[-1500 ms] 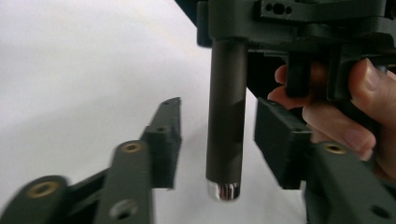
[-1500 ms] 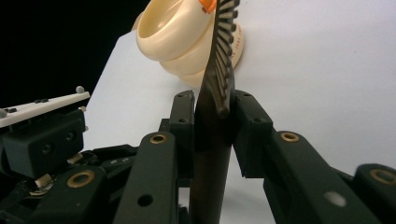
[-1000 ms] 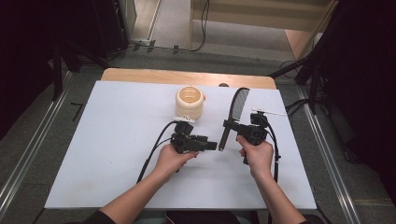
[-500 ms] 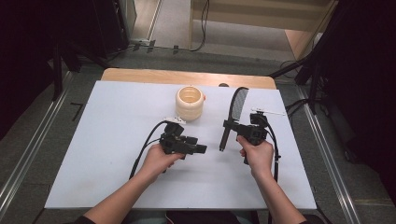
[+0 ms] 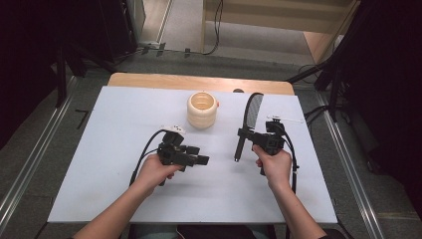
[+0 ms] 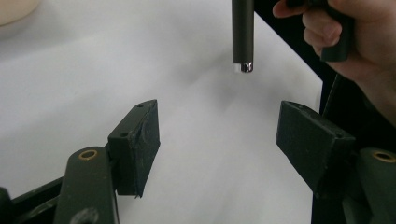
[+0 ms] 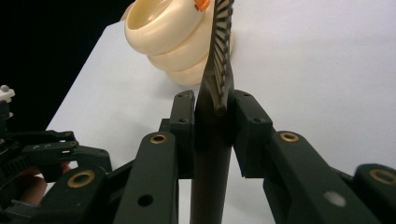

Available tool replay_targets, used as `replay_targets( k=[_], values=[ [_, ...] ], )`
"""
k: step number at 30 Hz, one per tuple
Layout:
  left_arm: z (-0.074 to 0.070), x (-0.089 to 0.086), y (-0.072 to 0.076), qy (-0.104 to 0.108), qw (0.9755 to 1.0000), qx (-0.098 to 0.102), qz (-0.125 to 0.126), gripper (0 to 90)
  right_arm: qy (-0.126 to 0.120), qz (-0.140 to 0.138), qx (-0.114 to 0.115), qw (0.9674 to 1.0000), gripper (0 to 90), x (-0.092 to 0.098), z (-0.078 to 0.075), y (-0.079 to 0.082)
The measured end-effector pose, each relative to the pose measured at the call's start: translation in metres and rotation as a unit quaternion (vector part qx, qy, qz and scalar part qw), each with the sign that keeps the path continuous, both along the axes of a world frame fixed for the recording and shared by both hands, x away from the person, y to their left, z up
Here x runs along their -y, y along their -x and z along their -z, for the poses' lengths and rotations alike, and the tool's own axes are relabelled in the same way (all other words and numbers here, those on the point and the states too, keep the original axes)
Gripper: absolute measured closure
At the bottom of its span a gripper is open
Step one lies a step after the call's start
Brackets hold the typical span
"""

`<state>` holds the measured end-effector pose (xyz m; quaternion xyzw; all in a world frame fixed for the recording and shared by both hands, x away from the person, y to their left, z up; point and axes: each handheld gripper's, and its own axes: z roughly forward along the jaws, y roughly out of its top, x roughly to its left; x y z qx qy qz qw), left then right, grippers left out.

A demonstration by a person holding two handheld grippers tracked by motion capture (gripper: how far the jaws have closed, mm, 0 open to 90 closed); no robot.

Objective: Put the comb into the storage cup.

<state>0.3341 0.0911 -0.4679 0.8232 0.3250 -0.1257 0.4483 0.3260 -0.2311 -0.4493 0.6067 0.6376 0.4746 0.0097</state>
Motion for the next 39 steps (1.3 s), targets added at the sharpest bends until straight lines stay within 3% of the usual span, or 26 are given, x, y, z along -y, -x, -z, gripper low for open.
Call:
replay_targets(
  k=[8,16,23,39],
  values=[
    [0.001,-0.016,0.011,-0.023,0.9993,0.029,0.004,30.9,0.005,-0.002,0.007,1.0,70.0,-0.001,0.0,0.0],
    [0.0,-0.03,0.015,-0.02,0.9995,0.025,0.003,30.8,0.01,-0.006,0.014,0.9998,70.0,-0.002,-0.001,0.0],
    [-0.001,-0.042,0.02,-0.029,0.9988,0.04,-0.003,30.8,0.013,-0.009,0.022,0.9996,70.0,-0.005,-0.003,-0.001],
    [-0.002,-0.068,0.027,-0.046,0.9973,0.051,-0.022,30.7,0.018,-0.014,0.035,0.9991,70.0,-0.01,-0.008,-0.011]
  ],
)
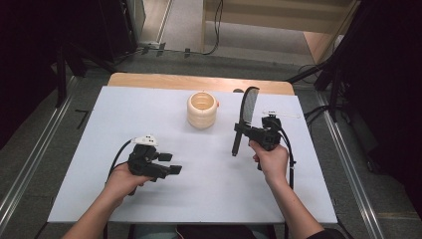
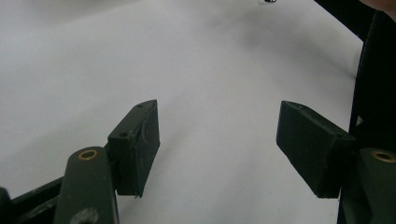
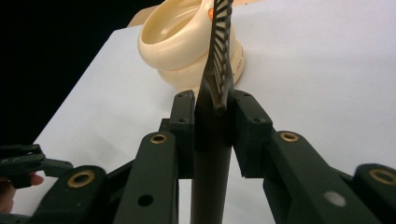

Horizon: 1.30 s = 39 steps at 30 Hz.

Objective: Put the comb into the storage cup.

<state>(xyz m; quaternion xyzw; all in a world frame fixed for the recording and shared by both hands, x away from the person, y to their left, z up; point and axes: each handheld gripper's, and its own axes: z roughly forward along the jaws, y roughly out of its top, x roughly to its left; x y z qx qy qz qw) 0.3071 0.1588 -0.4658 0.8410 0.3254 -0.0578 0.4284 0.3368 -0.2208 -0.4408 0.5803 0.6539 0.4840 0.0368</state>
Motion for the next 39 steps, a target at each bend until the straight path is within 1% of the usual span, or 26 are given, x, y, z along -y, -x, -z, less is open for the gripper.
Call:
replay_targets(
  k=[3,6,9,11,20,24,30,39],
  values=[
    [0.0,-0.005,0.001,0.002,1.0,0.001,-0.005,30.7,0.0,0.001,0.003,1.0,70.0,-0.001,-0.001,-0.003],
    [0.0,-0.009,0.001,0.005,0.9999,-0.003,-0.012,30.7,-0.001,0.001,0.005,1.0,70.0,-0.002,-0.001,-0.006],
    [0.0,-0.012,0.002,0.005,0.9998,-0.008,-0.016,30.7,-0.002,-0.001,0.006,1.0,70.0,-0.004,-0.003,-0.009],
    [0.0,-0.014,0.002,0.002,0.9998,-0.007,-0.019,30.8,-0.002,-0.002,0.01,0.9999,70.0,-0.004,-0.004,-0.01],
    [0.001,-0.021,0.004,-0.004,0.9996,-0.007,-0.028,30.7,-0.006,-0.006,0.006,0.9999,70.0,-0.01,-0.004,-0.02],
    [0.0,-0.024,0.005,-0.001,0.9994,-0.008,-0.033,30.7,-0.006,-0.007,0.007,0.9999,70.0,-0.013,-0.004,-0.023],
    [0.0,-0.028,0.007,-0.005,0.9992,-0.008,-0.038,30.7,-0.006,-0.01,0.009,0.9999,70.0,-0.017,-0.009,-0.028],
    [0.0,-0.034,0.007,-0.002,0.9988,-0.01,-0.048,30.7,-0.009,-0.013,0.007,0.9999,70.0,-0.023,-0.017,-0.039]
  ],
)
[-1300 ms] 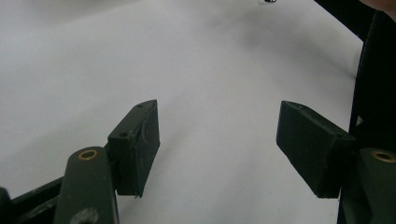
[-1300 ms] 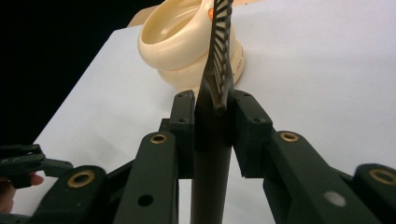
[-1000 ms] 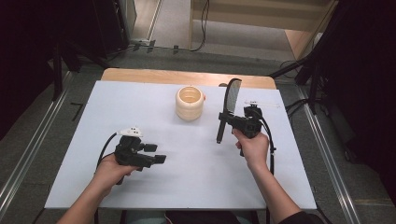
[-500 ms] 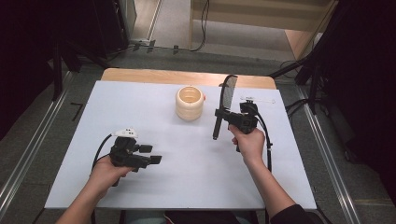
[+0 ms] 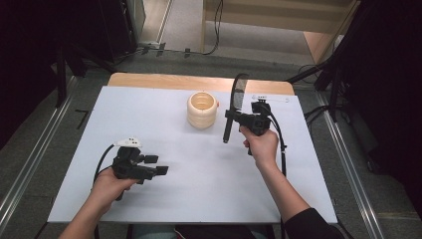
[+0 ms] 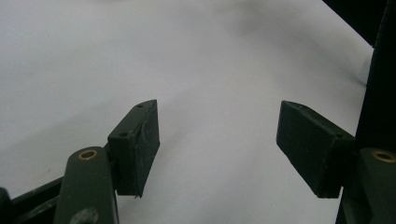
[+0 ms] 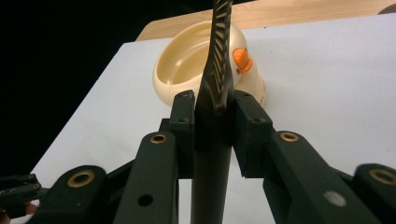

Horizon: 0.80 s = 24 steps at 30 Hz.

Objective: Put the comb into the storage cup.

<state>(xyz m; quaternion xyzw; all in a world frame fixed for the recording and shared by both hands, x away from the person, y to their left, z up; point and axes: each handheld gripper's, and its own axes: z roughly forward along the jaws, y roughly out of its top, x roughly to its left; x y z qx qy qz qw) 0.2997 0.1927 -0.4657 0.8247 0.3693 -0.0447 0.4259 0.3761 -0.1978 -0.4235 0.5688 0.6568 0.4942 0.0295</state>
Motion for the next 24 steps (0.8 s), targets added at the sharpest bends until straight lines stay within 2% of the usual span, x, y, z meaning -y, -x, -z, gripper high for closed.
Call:
replay_targets(
  k=[24],
  values=[
    [0.0,-0.009,0.0,-0.002,0.9999,0.0,-0.013,30.7,0.002,0.008,0.012,0.9999,70.0,-0.014,-0.022,-0.022]
  ],
)
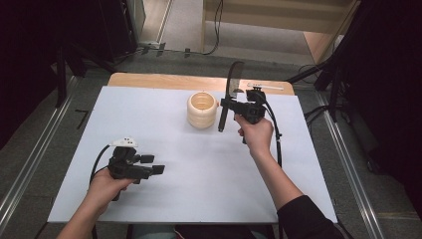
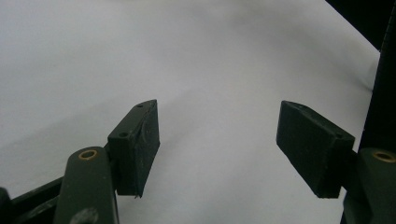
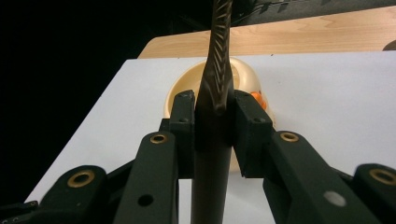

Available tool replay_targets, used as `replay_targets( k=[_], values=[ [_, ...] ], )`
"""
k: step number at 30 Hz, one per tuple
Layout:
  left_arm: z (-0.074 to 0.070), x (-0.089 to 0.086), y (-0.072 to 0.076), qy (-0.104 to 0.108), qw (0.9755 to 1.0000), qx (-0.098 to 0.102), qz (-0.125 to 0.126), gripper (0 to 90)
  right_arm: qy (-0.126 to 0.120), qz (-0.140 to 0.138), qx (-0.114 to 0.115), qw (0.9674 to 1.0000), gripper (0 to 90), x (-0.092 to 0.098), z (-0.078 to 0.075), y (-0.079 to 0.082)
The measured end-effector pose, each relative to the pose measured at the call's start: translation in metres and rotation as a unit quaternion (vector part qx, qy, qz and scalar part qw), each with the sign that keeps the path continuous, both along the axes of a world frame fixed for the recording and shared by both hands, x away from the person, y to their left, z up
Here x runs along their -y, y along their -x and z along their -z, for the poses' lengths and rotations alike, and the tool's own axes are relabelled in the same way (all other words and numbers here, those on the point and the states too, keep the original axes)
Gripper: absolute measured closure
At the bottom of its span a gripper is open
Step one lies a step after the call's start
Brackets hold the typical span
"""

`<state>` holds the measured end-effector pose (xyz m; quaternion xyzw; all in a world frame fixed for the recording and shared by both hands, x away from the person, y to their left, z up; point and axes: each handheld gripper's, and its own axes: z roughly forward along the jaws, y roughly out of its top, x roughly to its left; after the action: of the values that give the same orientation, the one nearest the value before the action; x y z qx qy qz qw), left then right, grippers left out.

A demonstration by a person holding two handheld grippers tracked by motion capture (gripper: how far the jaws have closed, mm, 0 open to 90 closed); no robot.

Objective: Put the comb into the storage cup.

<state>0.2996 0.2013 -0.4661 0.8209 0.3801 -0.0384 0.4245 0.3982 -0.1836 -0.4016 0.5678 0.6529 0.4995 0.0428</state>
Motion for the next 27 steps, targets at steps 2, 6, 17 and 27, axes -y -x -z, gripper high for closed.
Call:
replay_targets(
  k=[2,6,17,27],
  values=[
    [0.0,0.0,0.0,-0.001,1.0,0.0,0.0,30.7,0.001,0.0,0.001,1.0,70.0,-0.001,-0.002,-0.002],
    [0.001,0.0,0.0,0.001,1.0,-0.001,-0.001,30.7,0.001,0.0,0.002,1.0,70.0,-0.002,-0.005,-0.005],
    [0.001,-0.002,-0.001,0.002,1.0,-0.003,-0.003,30.7,0.003,0.005,0.006,1.0,70.1,-0.007,-0.016,-0.014],
    [0.002,-0.002,-0.002,0.001,1.0,-0.006,-0.006,30.7,0.005,0.006,0.01,0.9999,70.0,-0.016,-0.022,-0.025]
  ],
)
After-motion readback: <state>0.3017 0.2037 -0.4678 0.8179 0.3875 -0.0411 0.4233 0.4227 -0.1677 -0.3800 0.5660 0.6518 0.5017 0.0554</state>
